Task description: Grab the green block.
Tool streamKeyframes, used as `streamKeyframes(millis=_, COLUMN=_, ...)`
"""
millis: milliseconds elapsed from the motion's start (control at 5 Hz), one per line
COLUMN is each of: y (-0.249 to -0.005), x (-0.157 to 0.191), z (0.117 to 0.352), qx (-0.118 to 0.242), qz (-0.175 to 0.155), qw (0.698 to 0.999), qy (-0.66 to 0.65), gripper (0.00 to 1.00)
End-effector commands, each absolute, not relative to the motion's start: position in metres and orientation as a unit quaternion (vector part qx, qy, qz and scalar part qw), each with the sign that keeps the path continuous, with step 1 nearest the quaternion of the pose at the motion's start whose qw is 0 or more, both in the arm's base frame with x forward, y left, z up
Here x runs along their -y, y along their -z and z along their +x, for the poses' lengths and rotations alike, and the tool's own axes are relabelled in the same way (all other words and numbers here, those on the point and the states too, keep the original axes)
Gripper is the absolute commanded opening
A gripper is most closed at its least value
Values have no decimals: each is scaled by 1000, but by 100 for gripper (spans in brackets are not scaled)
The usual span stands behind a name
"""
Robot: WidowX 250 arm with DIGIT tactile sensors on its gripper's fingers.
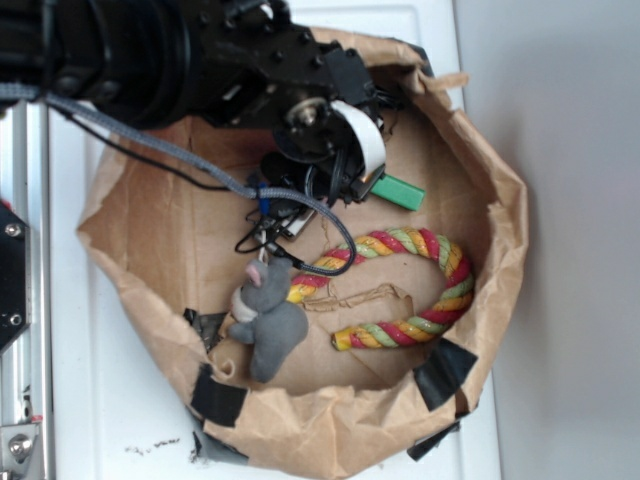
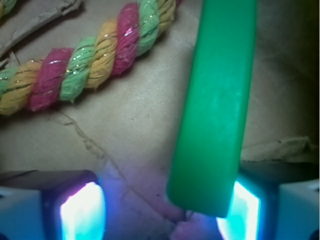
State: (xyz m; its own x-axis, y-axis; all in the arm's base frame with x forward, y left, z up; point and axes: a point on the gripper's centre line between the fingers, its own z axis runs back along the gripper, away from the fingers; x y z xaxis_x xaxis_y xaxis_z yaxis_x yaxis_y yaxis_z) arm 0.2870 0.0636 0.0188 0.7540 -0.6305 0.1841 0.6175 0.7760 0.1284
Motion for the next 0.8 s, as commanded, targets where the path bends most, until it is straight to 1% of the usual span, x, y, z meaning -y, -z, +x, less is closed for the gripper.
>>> streamKeyframes(millis=0, y=-25, x=-49, z=301, qx=116, qz=29, qw=937, qy=329, gripper=0)
streamKeyframes(millis=400, y=-34, x=-45, z=300, qx=107, qz=18, qw=942, qy=318, gripper=0)
streamKeyframes(millis=600, y=-40, x=-43, z=305, qx=97, qz=10, qw=946, qy=309, gripper=0)
